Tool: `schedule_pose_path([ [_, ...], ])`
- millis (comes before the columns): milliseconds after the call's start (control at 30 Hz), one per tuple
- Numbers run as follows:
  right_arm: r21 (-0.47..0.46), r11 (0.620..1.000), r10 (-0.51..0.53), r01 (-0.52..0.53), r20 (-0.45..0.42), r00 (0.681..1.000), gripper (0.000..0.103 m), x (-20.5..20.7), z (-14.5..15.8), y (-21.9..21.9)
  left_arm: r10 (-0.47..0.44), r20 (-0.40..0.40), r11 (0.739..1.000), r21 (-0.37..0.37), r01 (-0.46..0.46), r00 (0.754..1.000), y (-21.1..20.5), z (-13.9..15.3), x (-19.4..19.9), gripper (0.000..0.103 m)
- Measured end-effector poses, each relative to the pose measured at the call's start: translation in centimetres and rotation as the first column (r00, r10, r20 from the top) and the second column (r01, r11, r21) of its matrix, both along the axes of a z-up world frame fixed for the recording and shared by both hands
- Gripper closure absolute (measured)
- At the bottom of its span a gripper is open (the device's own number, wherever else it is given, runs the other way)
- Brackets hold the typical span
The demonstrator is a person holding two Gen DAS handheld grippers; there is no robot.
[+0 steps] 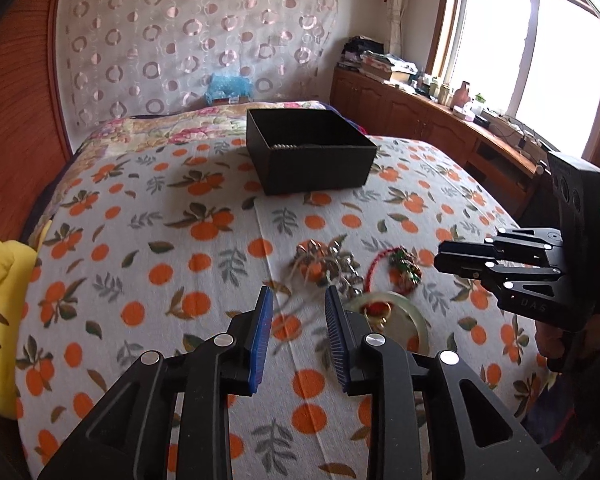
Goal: Organize jewelry
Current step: 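Move both grippers back over the remaining jewelry near the jade bangle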
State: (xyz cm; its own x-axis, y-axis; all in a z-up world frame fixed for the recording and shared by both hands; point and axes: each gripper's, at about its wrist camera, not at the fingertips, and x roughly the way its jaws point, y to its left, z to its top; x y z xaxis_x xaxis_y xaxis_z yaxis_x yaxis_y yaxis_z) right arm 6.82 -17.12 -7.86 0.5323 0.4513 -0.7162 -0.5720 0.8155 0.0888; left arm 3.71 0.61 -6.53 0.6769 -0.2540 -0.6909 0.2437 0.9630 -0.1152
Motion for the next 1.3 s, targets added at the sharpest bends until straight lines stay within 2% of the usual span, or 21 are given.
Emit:
schedule_pose_path([
  [267, -0.009, 1.0, 0.017, -0.017, 0.004, 1.0, 0.079, -2.1, -0.5, 0.2, -0.065, -0.048, 0.998, 0.003, 0.066, 0.997, -2.6, -1.7, -0.8, 0.078],
  [533, -0.001, 1.0, 0.016, -0.016, 0.008, 1.0, 0.078, -2.7, -0.6, 0.0, -0.047, -0.101, 0.998, 0.024, 0.05, 0.994, -3.5, -3.3, 0.6, 0.084],
  [600, 0.0, 1.0, 0.017, -0.017, 0.01, 1.0, 0.078, -2.8, -0.6, 0.0, -0.047, -0.091, 0.998, 0.038, 0.05, 0.995, -3.7, -3.3, 0.6, 0.085],
  [667, -0.001, 1.0, 0.016, -0.016, 0.01, 1.0, 0.078, -2.8, -0.6, 0.0, -0.043, -0.088, 0.997, 0.053, 0.048, 0.995, -3.9, -3.3, 0.6, 0.096],
  [800, 0.0, 1.0, 0.014, -0.014, 0.004, 1.0, 0.078, -2.7, -0.6, 0.0, -0.047, -0.067, 0.998, 0.043, 0.049, 0.997, -3.6, -3.1, 0.2, 0.097],
  [1000, -0.011, 1.0, 0.025, -0.025, 0.011, 1.0, 0.078, -2.0, 0.0, 0.6, -0.019, -0.013, 1.0, -0.017, 0.018, 1.0, -2.0, -1.3, -0.9, 0.097],
  [1300, -0.016, 0.998, 0.064, -0.063, 0.029, 0.998, 0.078, 0.7, 0.9, 3.7, 0.068, 0.075, 0.997, -0.036, -0.065, 0.995, 1.7, 1.5, -1.9, 0.097],
])
